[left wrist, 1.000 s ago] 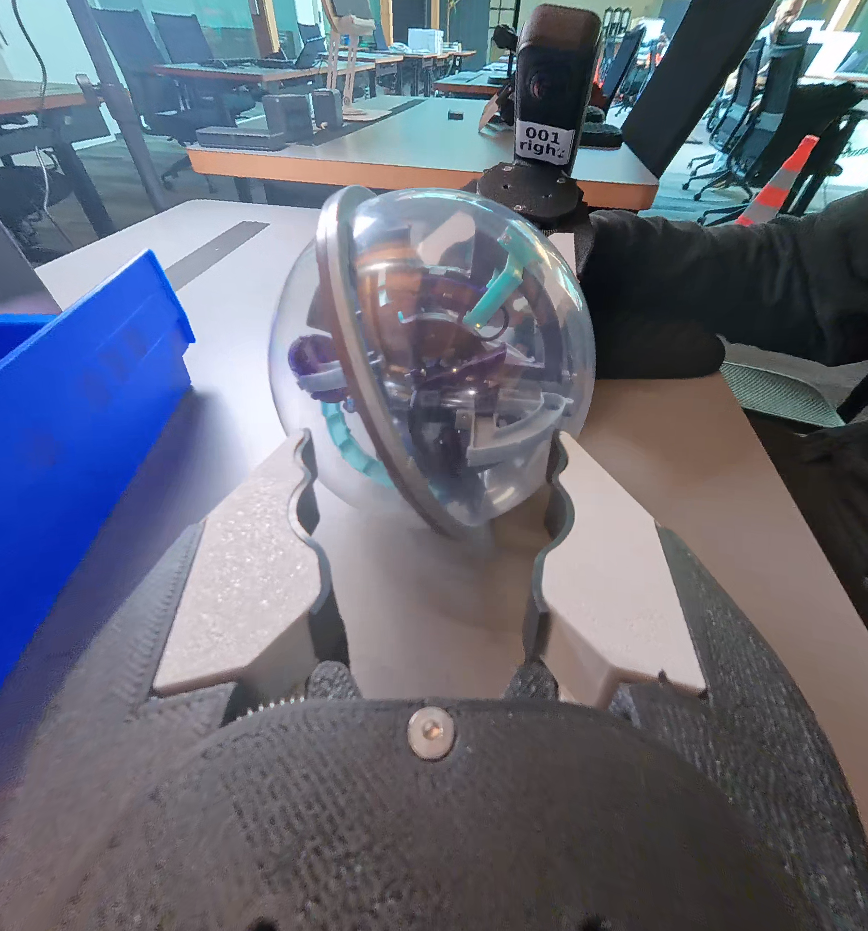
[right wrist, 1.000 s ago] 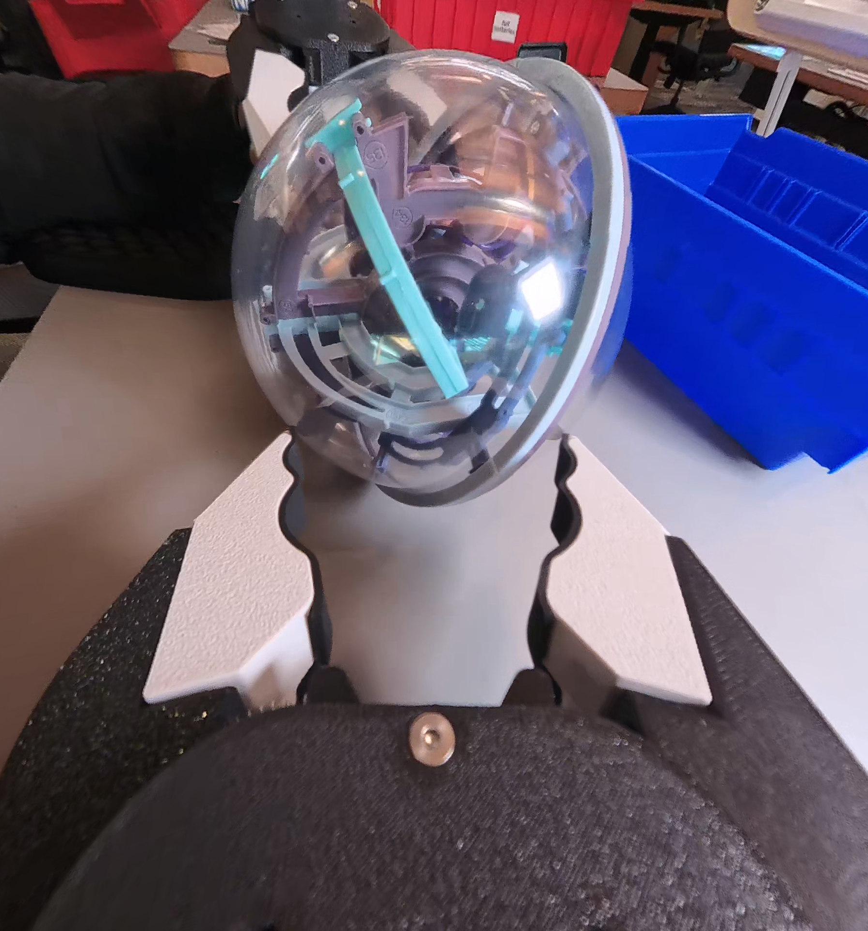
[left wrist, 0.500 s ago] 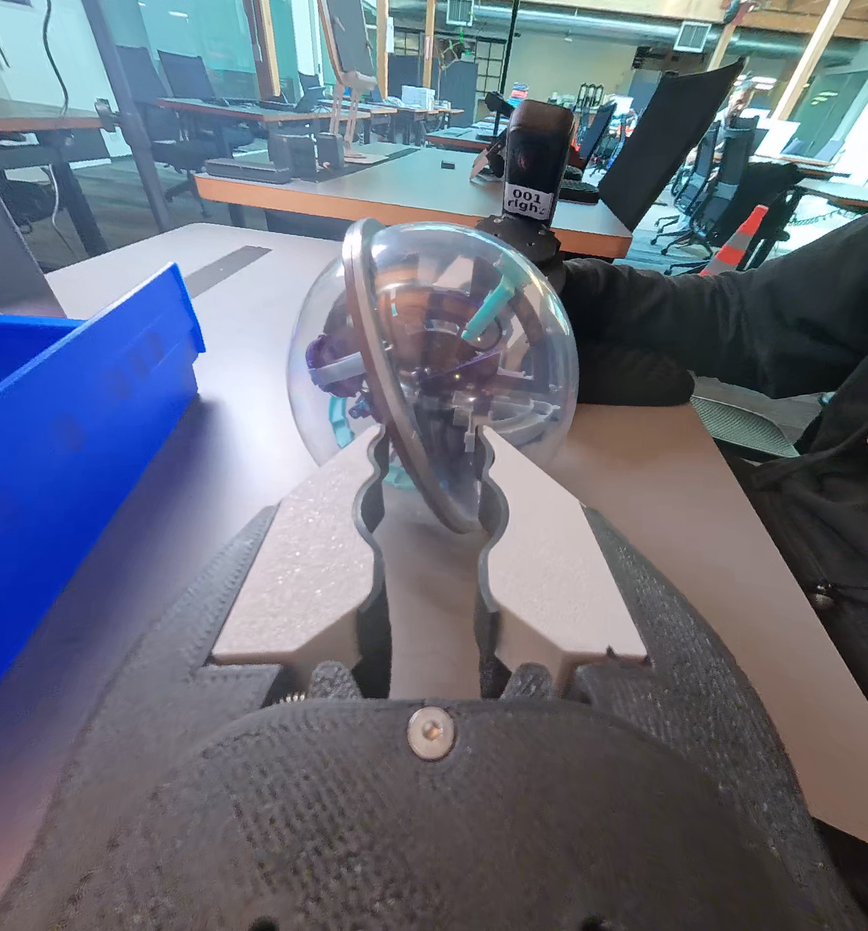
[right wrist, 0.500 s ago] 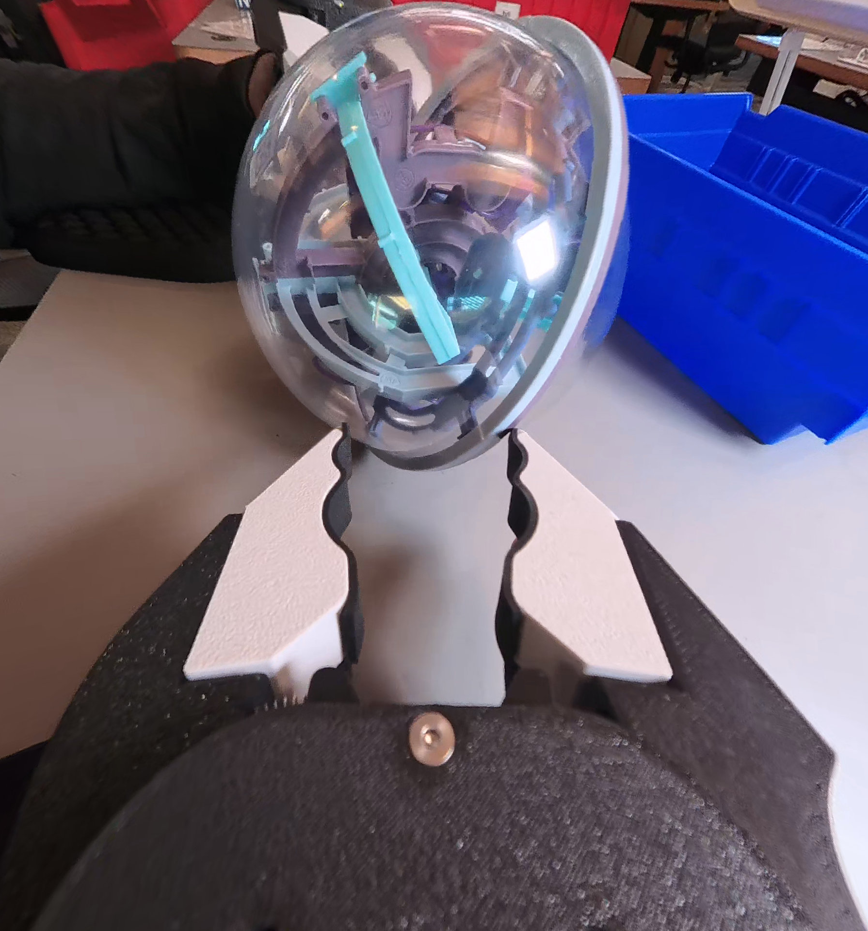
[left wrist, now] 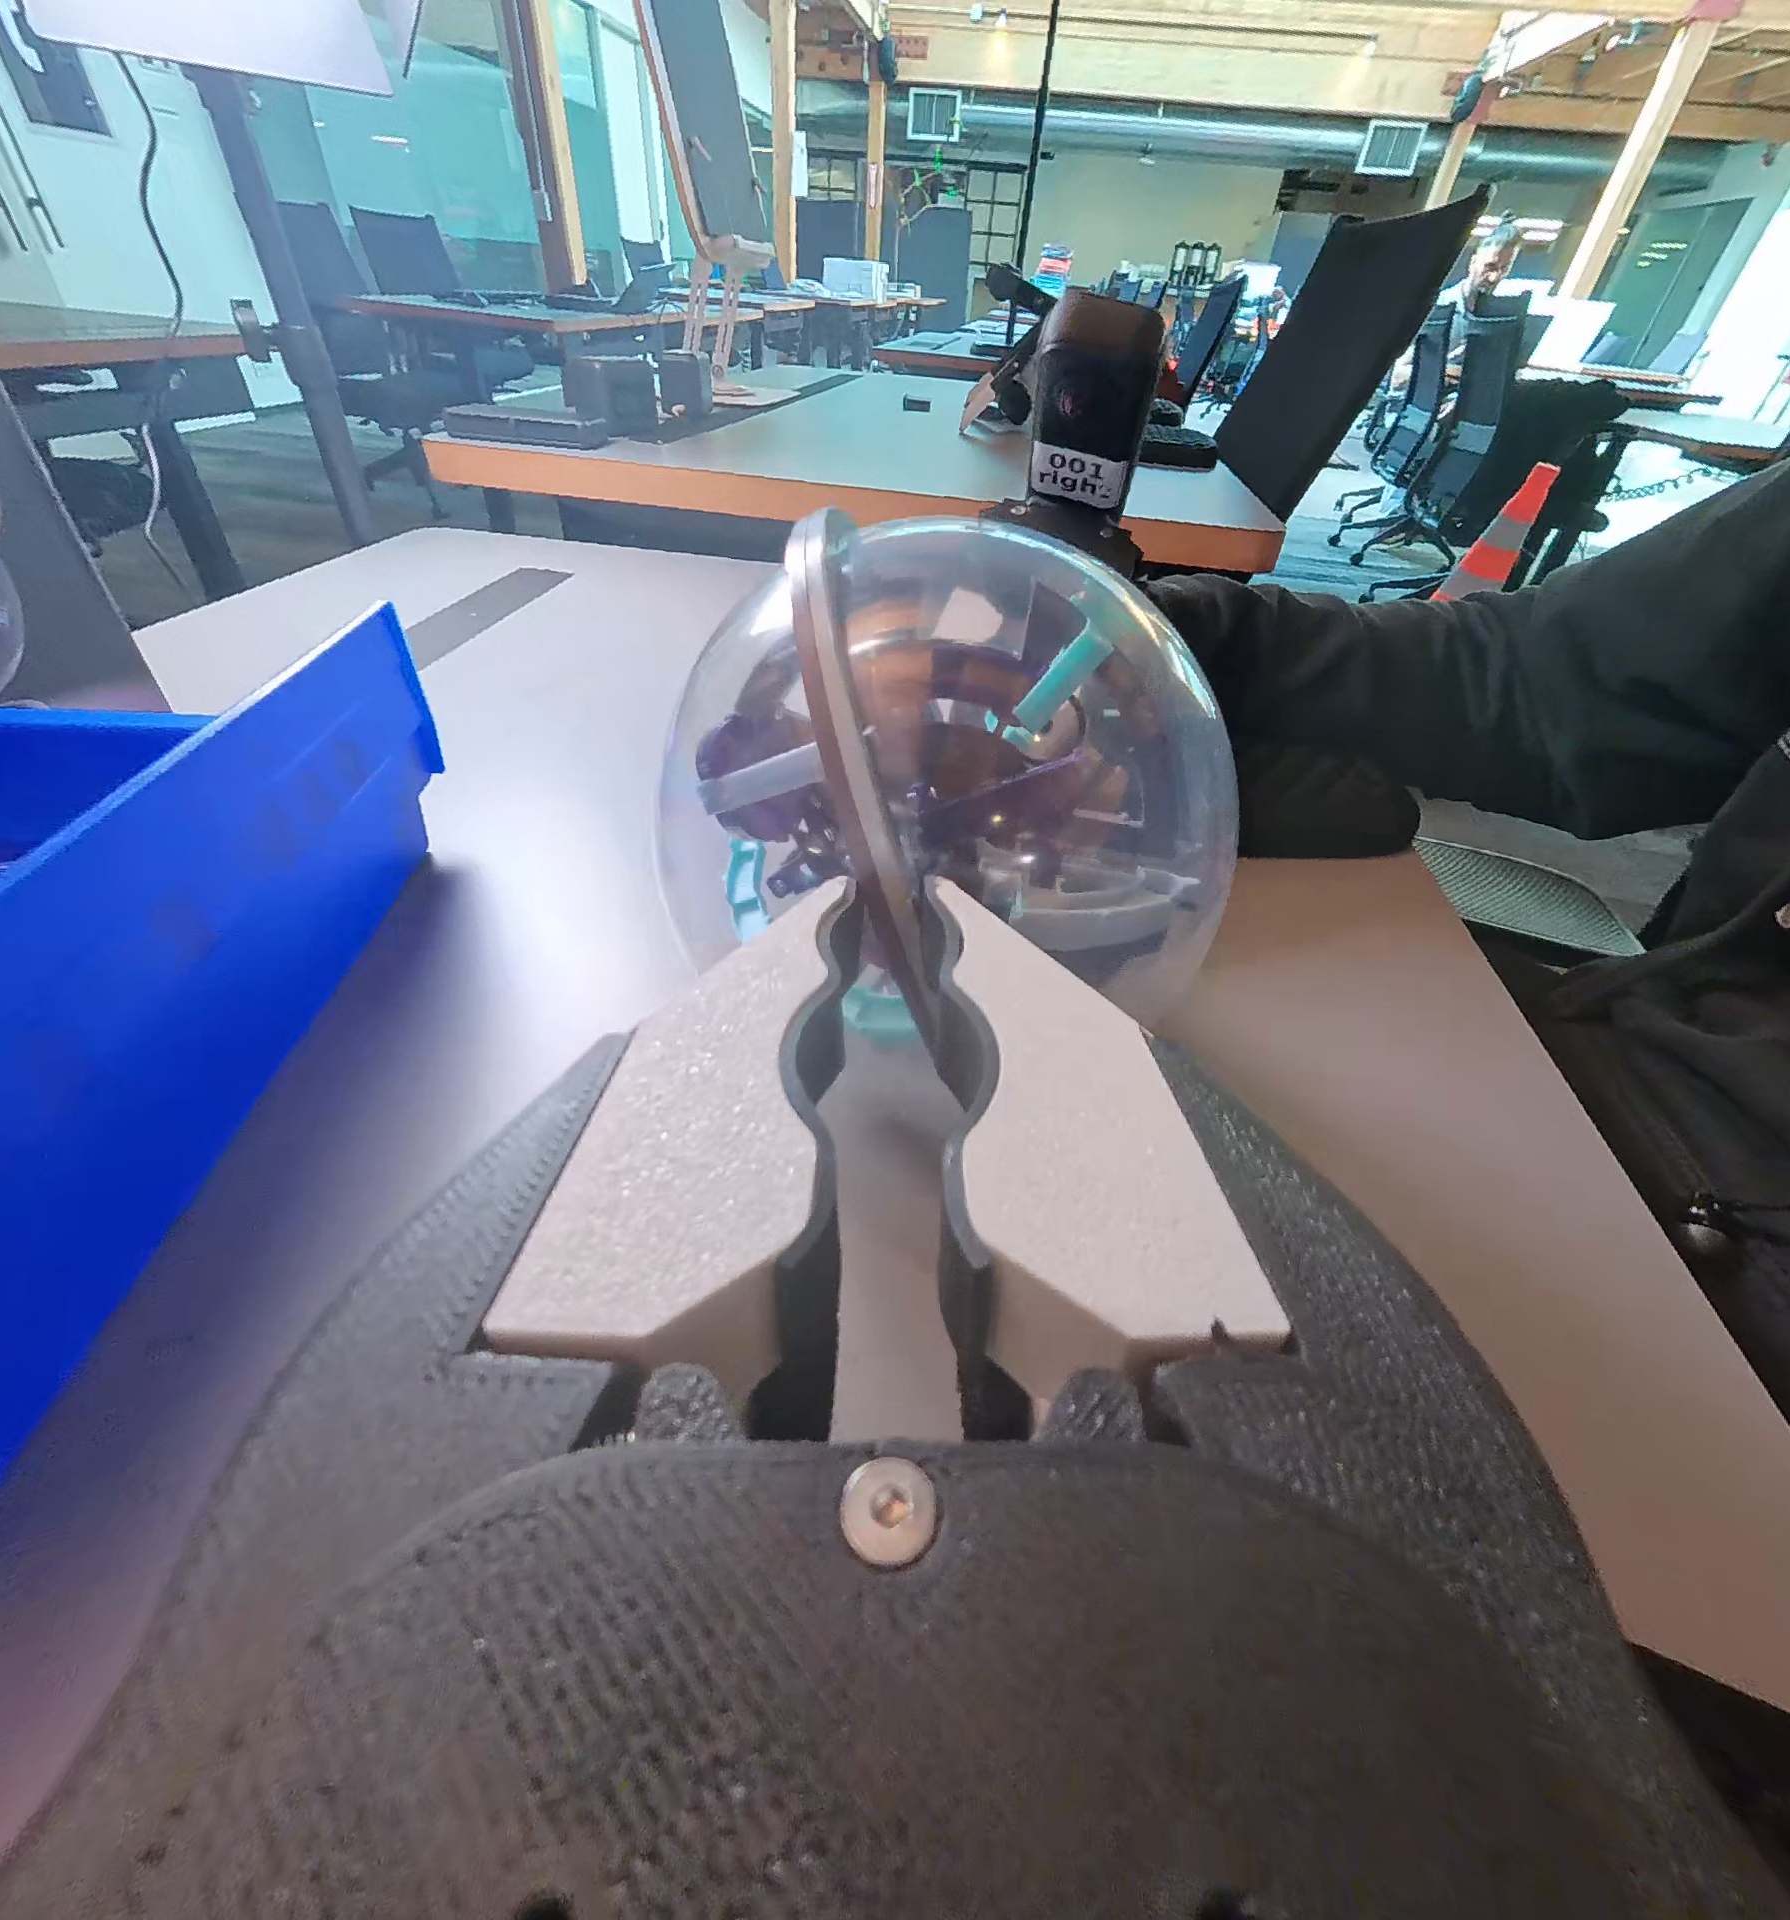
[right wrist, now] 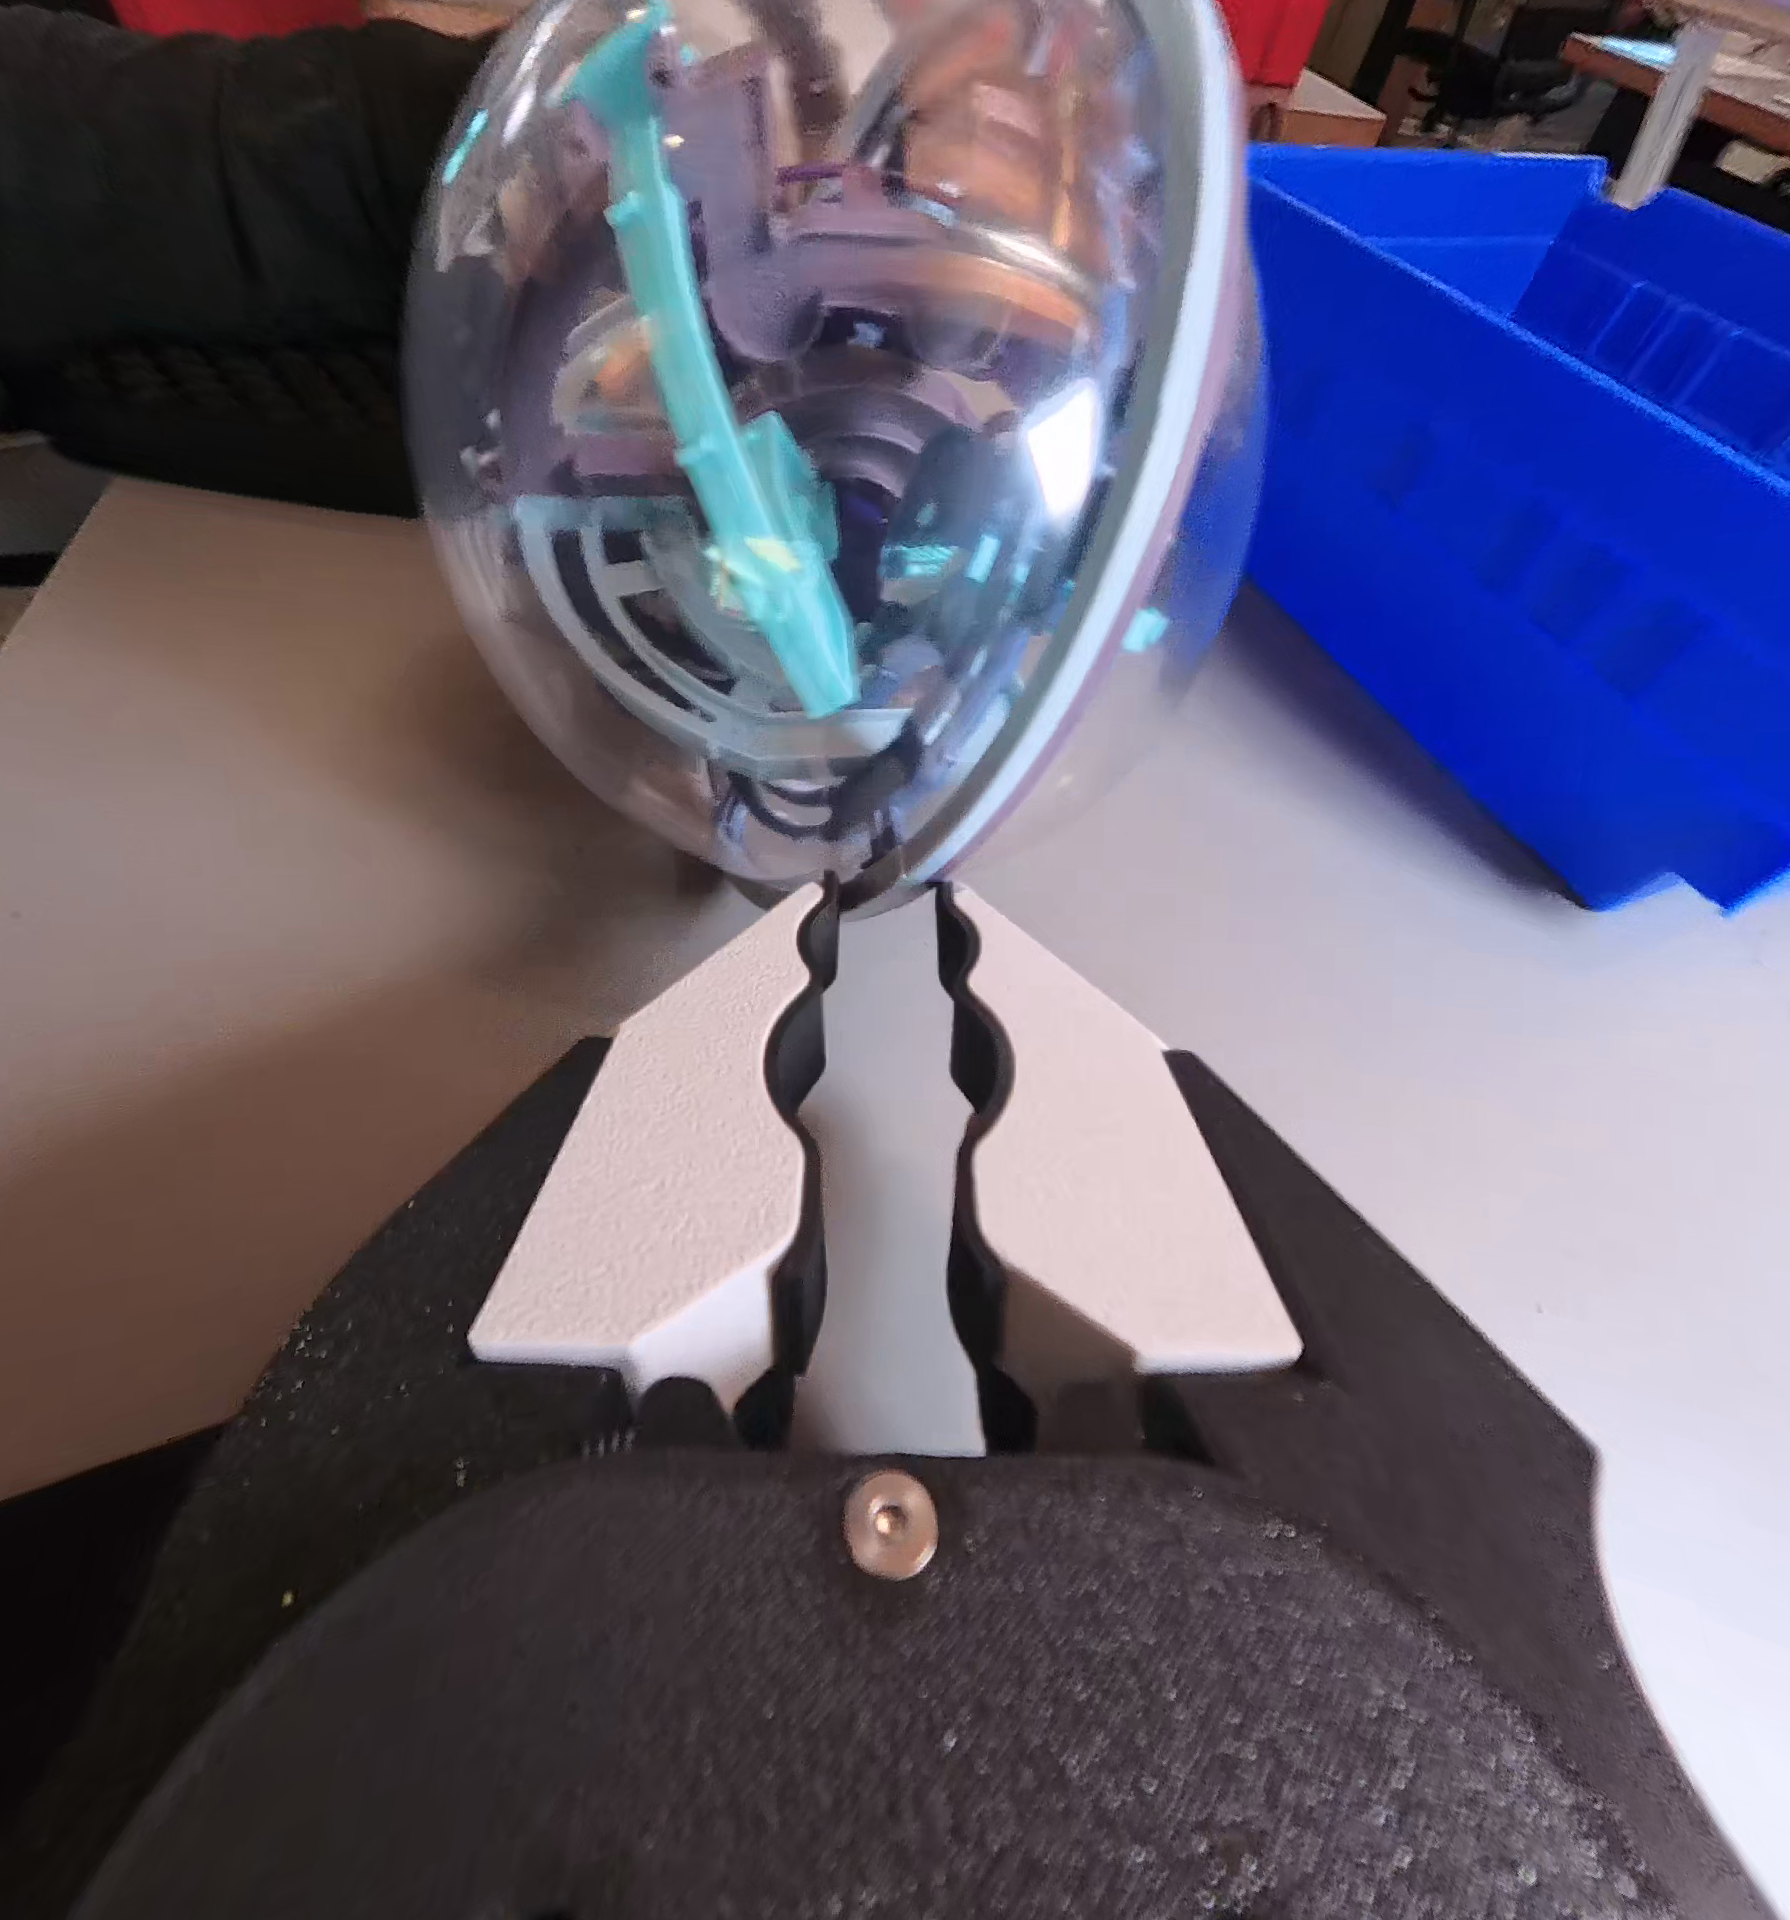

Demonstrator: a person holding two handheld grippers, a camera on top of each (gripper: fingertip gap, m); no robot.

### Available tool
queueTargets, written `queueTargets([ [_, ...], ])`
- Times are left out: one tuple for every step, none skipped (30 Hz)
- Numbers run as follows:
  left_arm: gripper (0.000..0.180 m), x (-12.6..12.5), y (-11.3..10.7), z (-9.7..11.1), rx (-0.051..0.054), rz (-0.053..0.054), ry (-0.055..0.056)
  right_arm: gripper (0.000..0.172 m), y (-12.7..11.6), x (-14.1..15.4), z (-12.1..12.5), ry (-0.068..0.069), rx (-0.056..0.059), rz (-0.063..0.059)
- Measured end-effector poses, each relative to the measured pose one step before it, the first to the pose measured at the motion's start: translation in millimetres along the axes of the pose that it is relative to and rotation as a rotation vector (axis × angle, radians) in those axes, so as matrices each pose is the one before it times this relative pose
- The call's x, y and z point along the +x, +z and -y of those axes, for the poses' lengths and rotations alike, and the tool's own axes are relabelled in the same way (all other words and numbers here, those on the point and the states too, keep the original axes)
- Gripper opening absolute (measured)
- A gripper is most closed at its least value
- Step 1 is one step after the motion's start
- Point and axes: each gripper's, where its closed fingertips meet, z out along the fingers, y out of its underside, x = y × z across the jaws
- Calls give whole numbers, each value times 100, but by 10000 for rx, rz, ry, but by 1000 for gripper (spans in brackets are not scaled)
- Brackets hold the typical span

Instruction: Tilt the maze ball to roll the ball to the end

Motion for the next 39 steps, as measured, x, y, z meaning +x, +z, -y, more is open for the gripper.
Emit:
queueTargets([
  [8, 124, 18, -16, -13, -77, -4, 16, 27, -75, -35, 34, 9, 49],
  [8, 56, 22, 46, 14, -3, 31, 15, 2, 0, -30, 19, -15, 8],
  [8, 0, 13, 23, -17, 39, 68, 15, 0, 1, -18, -20, -10, -13],
  [8, 41, 13, 28, -7, 3, 49, 15, -1, -7, -4, -15, -7, -10],
  [8, 72, 11, 55, 20, -27, 13, 15, -3, 4, -14, -9, -3, -9],
  [8, 83, 11, 82, 40, -33, 11, 15, -11, 65, 27, -29, 15, -54],
  [8, 76, 3, 103, 57, -26, 18, 14, -22, 153, 84, -77, 56, -120],
  [7, 57, 3, 143, 71, -17, 18, 14, -58, 166, 138, -109, 92, -146],
  [8, 62, -13, 162, 79, -14, 16, 13, -77, 193, 179, -132, 99, -169],
  [8, 45, -11, 162, 80, 4, 45, 12, -83, 212, 185, -174, 75, -195],
  [7, 80, 8, 130, 54, -12, 56, 11, -59, 226, 175, -208, 51, -225],
  [7, 114, 2, 108, 45, -46, 35, 10, -61, 204, 152, -207, 45, -210],
  [8, 108, 4, 106, 57, -56, 10, 9, -49, 158, 150, -158, 53, -170],
  [7, 96, 3, 159, 96, -43, 4, 8, -48, 133, 166, -115, 68, -135],
  [8, 53, 11, 76, 35, -8, 24, 7, -46, 100, 162, -100, 67, -102],
  [9, -39, 19, -119, -87, 49, 63, 7, -22, 81, 84, -94, 20, -90],
  [9, -92, 39, -177, -110, 81, 62, 7, 6, 52, 16, -75, -6, -70],
  [11, -84, 13, -50, -15, 63, 4, 7, -13, 40, 66, -31, 29, -44],
  [15, 50, 4, 80, 58, -44, -32, 7, -10, 11, 76, 10, 41, -7],
  [20, 6, -1, 80, 44, -14, -60, 7, -5, -22, 54, 37, 29, 20],
  [26, -52, 19, 15, 9, 23, -52, 7, -5, -29, 51, -2, 23, 15],
  [36, -126, 38, -8, 6, 70, -54, 7, 6, -30, 52, -45, 23, -8],
  [47, -190, 85, -57, -11, 114, -71, 7, 14, -28, 79, -65, 24, -23],
  [61, -321, 115, -109, -30, 203, -103, 7, 13, -23, 78, -56, 26, -24],
  [73, -283, 157, -210, -78, 163, -97, 7, 17, -35, 88, -36, 30, -8],
  [79, -165, 181, -321, -149, 89, -72, 7, -2, -52, 99, -33, 37, 6],
  [81, 16, 201, -335, -161, -8, -33, 7, -25, -31, 105, -43, 47, -4],
  [83, 142, 223, -253, -101, -66, -30, 7, -43, 33, 102, -52, 42, -39],
  [87, -15, 157, -63, 10, 52, -25, 7, -82, 92, 111, -64, 48, -76],
  [93, 64, 142, -182, -98, -13, -51, 7, -82, 147, 189, -71, 83, -115],
  [100, 66, 167, -194, -115, -27, -116, 7, -72, 136, 258, -115, 105, -130],
  [108, 37, 209, -161, -112, -4, -136, 6, -40, 77, 270, -183, 86, -113],
  [115, 27, 230, -120, -81, 27, -103, 6, -6, 63, 224, -283, 33, -151],
  [122, 66, 224, -82, -56, 17, -67, 6, 6, 55, 178, -419, -16, -201],
  [128, 69, 202, -73, -40, 4, -60, 6, 12, 84, 160, -527, -50, -245],
  [132, 16, 127, -74, -70, 10, -82, 6, 2, 122, 211, -633, -56, -314],
  [135, -20, 60, 58, 7, 2, -148, 6, -14, 120, 293, -748, -53, -338],
  [136, -5, -4, 291, 161, -33, -225, 6, -11, 113, 339, -796, -66, -335],
  [137, -49, -60, 371, 225, -38, -296, 7, -3, 19, 336, -724, -69, -249],
])
